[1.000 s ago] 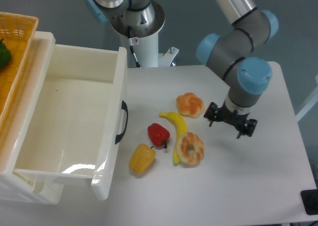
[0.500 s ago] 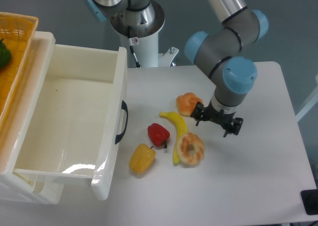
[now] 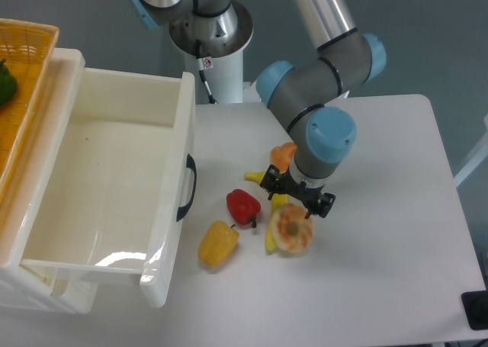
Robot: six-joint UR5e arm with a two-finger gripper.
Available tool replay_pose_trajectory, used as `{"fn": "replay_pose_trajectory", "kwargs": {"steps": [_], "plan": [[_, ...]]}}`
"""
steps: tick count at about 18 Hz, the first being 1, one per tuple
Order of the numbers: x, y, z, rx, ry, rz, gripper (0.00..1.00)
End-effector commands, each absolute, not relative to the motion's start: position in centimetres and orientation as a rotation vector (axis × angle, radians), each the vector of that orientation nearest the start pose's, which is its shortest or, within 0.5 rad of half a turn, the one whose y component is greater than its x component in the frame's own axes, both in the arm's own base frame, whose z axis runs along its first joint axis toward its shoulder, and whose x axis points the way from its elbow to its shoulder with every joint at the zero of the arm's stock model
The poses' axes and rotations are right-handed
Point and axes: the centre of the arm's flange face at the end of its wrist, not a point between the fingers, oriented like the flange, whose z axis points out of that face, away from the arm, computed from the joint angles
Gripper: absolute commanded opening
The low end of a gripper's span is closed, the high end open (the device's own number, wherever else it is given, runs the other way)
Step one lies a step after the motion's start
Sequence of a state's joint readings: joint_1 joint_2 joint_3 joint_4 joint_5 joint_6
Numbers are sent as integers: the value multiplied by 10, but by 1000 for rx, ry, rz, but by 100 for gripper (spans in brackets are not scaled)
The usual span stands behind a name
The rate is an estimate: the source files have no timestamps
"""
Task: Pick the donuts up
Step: 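Close the gripper on the ring-shaped donut's edge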
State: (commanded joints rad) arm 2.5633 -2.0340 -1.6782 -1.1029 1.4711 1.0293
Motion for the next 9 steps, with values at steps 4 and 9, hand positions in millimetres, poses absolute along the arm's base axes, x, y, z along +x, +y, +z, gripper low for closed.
{"fn": "replay_pose_trajectory", "kwargs": {"steps": [4, 9], "plan": [[-436, 454, 222, -3102, 52, -213, 32], [-454, 452, 244, -3078, 22, -153, 0]]}}
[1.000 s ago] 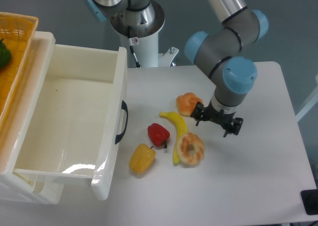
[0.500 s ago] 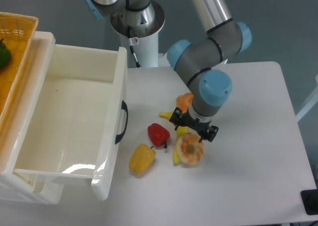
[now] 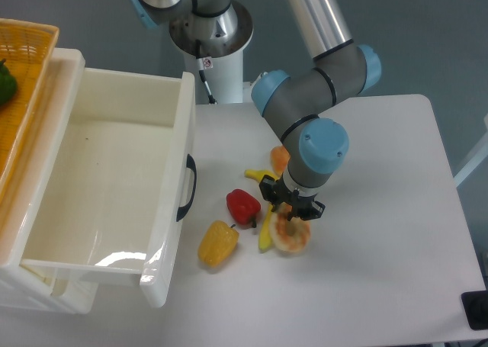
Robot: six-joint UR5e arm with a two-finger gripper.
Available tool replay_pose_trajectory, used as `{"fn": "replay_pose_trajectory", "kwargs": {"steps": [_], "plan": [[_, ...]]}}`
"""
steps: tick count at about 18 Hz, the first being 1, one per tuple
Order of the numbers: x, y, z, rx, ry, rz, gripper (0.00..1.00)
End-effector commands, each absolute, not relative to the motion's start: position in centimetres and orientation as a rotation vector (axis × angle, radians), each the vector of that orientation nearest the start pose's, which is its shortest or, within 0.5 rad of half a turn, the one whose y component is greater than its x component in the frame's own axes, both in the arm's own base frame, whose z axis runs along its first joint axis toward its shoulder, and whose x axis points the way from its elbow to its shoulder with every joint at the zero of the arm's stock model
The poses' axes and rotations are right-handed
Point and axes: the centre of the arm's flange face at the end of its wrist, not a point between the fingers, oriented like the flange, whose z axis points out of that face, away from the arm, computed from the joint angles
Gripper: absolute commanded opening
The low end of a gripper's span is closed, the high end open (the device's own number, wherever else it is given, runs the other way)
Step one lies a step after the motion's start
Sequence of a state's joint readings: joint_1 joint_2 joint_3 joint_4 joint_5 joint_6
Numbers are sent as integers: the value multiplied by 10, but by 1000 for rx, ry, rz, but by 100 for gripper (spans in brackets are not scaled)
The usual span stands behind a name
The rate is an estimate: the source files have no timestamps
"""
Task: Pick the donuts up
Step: 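Close the gripper on the ring-shaped donut's edge, then lift the held donut and carry it away from the banana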
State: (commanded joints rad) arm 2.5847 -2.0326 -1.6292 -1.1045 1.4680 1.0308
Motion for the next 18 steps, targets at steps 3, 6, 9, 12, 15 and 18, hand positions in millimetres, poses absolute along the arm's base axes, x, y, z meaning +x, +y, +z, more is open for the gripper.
{"fn": "replay_pose_trajectory", "kwargs": {"steps": [3, 6, 9, 12, 15, 18], "plan": [[-462, 448, 251, -3069, 6, -133, 0], [-469, 442, 263, -3067, 8, -96, 0], [-491, 437, 289, -3051, 94, -44, 0], [-529, 424, 318, -3074, 262, -93, 0], [-563, 408, 337, -3084, 232, -107, 0], [-576, 397, 347, -3085, 225, -102, 0]]}}
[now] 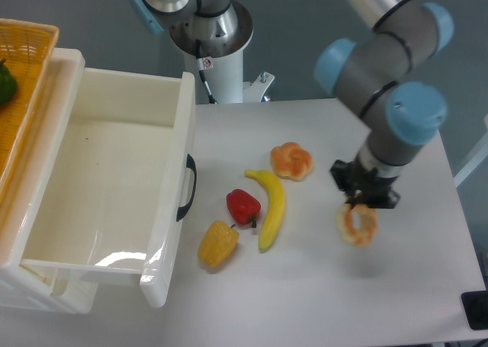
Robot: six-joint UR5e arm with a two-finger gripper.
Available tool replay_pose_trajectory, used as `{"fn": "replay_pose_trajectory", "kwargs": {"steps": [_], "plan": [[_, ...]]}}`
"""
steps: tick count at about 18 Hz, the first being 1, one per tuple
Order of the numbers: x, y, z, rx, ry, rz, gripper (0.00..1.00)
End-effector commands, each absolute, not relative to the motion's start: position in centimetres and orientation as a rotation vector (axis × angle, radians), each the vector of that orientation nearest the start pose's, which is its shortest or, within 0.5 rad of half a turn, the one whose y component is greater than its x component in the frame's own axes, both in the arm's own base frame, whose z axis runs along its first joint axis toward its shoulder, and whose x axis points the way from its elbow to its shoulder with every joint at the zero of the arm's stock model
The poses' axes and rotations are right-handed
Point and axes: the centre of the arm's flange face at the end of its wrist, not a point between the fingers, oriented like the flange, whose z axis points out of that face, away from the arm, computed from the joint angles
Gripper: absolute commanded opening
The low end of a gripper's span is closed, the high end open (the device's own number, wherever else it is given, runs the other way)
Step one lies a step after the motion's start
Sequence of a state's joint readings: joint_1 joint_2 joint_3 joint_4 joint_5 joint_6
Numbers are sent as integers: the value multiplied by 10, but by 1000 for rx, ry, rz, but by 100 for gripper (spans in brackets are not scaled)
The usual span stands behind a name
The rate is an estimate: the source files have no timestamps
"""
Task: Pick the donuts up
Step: 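Lift the held donut and carry it away from the banana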
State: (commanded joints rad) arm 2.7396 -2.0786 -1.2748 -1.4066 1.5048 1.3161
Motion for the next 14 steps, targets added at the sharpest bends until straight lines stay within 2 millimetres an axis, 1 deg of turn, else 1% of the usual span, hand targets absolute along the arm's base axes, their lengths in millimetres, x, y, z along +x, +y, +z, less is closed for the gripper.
{"fn": "replay_pose_trajectory", "kwargs": {"steps": [2, 7, 9, 12, 14], "plan": [[-584, 379, 351, -3108, 191, -111, 0], [-593, 364, 353, -3112, 149, -104, 0], [-601, 357, 356, -3126, 141, -83, 0], [-621, 357, 371, -3118, 132, -17, 0], [-624, 360, 375, -3152, 147, 17, 0]]}}
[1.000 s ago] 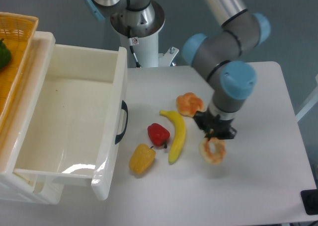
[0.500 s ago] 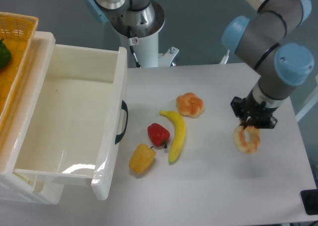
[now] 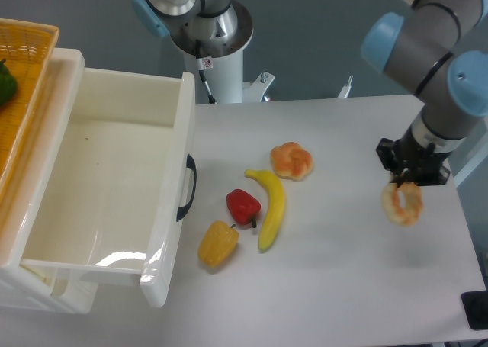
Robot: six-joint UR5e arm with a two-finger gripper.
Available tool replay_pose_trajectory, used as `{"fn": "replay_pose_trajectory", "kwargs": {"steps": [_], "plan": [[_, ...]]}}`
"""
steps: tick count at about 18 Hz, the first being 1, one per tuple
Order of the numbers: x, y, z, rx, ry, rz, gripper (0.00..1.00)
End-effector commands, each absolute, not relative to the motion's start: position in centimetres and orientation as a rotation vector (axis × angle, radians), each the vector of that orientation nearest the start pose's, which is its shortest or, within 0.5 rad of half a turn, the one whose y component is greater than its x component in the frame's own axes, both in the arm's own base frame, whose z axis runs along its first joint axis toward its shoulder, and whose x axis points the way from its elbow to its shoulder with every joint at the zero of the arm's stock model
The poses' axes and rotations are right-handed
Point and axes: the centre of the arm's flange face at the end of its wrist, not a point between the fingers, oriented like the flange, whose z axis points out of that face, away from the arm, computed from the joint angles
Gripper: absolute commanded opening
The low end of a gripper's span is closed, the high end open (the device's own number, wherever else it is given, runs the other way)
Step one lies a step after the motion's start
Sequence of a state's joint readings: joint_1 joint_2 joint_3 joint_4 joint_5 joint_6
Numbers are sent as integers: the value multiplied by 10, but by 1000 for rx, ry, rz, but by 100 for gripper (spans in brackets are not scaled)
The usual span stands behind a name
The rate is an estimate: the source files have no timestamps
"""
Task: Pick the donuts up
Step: 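Lift the held donut and carry it away from the banana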
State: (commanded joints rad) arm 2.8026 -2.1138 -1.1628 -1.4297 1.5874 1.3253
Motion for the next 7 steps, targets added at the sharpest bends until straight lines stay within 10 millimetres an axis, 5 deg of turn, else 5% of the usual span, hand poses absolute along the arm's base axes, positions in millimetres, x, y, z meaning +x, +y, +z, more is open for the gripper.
{"fn": "replay_pose_trajectory", "kwargs": {"steps": [7], "plan": [[-623, 361, 384, -3148, 234, 47, 0]]}}
